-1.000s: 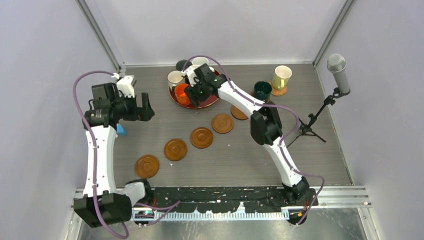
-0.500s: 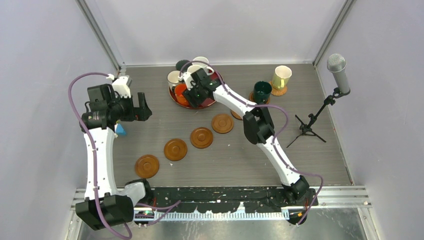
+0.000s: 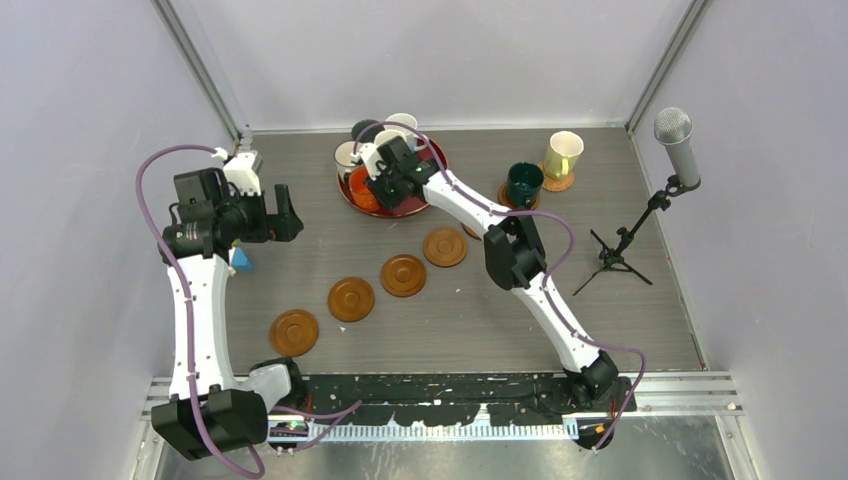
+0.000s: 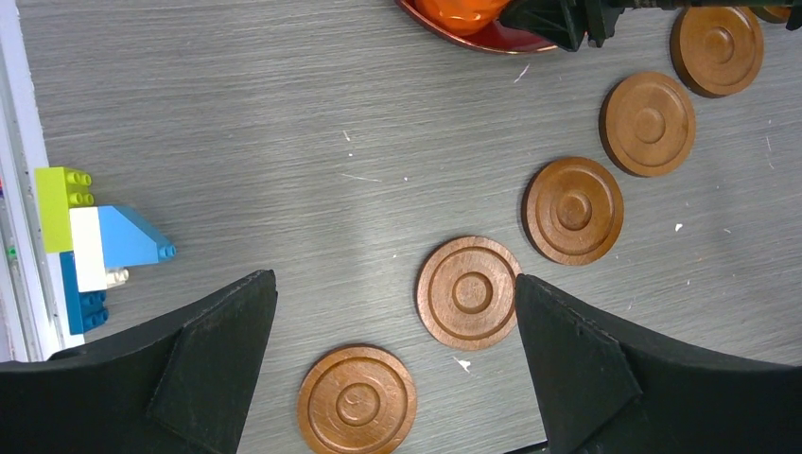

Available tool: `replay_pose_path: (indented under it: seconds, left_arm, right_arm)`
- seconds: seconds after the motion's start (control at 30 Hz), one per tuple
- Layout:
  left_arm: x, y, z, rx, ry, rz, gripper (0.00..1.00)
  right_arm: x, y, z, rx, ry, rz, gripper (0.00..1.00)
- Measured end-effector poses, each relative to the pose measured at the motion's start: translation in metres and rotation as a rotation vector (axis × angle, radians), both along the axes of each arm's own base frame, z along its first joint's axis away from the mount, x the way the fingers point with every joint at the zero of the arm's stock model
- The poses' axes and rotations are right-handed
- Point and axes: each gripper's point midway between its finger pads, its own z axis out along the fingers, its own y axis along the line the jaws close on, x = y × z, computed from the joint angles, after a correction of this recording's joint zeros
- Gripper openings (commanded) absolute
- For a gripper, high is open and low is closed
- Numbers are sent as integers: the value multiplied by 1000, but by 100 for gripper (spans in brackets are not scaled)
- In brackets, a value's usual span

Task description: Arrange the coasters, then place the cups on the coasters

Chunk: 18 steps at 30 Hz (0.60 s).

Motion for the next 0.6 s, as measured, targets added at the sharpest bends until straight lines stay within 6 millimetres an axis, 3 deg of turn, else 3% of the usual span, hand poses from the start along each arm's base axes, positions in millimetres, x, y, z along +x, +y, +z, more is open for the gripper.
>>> replay_pose_path:
  seconds: [0.2,0.6]
  left_arm:
    - [2,-1,-1,-5,-2,-6,100]
    - [8,-4,-6,-29,9,-27,100]
  right_arm:
    - [1,-1,0,7,3,-19,2]
    - [-11,-17,1,6,20,-81,0]
